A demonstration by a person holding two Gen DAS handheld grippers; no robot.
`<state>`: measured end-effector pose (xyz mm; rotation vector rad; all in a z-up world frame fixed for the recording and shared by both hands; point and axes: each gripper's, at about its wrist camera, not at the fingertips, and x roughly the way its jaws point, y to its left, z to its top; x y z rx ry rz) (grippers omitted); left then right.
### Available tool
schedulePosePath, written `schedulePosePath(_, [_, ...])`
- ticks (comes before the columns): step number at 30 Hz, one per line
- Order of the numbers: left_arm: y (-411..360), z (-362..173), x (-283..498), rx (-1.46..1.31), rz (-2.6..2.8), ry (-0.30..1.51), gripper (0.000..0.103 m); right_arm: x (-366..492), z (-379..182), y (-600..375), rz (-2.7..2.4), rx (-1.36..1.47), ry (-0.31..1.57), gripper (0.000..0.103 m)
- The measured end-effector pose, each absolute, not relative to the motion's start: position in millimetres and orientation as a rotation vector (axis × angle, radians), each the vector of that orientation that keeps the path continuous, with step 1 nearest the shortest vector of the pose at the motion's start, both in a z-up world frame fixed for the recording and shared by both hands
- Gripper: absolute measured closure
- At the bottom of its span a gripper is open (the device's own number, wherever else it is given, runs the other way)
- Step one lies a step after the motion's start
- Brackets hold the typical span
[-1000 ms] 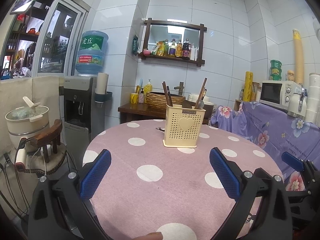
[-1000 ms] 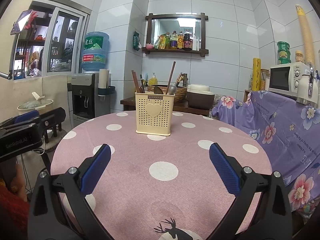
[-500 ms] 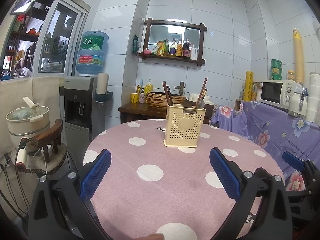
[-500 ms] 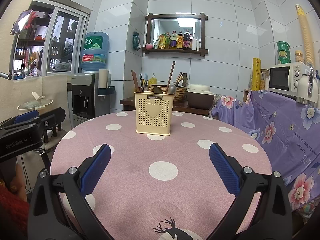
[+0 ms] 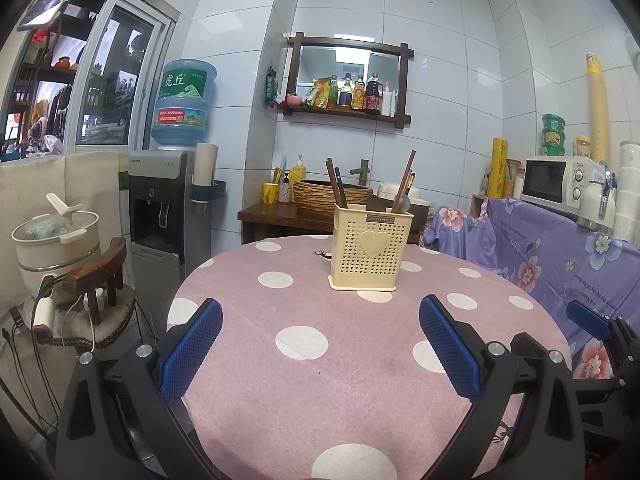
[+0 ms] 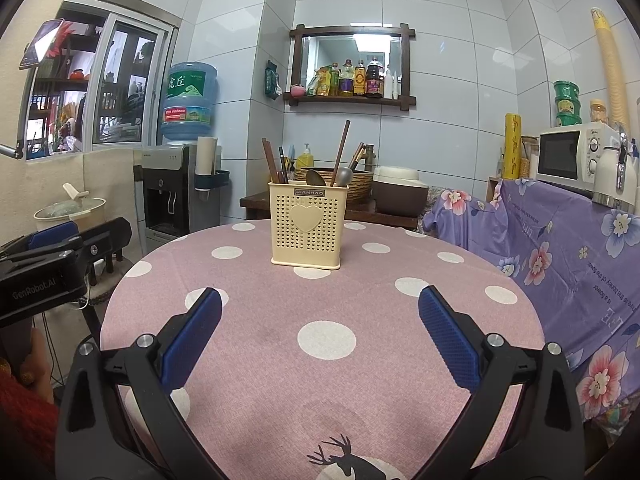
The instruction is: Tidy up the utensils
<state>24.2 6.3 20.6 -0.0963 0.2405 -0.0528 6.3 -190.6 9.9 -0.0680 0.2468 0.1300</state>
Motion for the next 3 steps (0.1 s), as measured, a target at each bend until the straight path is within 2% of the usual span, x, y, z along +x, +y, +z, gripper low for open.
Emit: schedulePosePath(3, [6.6,20.5,24.3,-0.097,-0.054,0.241,0.005,6.4,9.9,-190.6,0.13,-0.068,0.247,0.006])
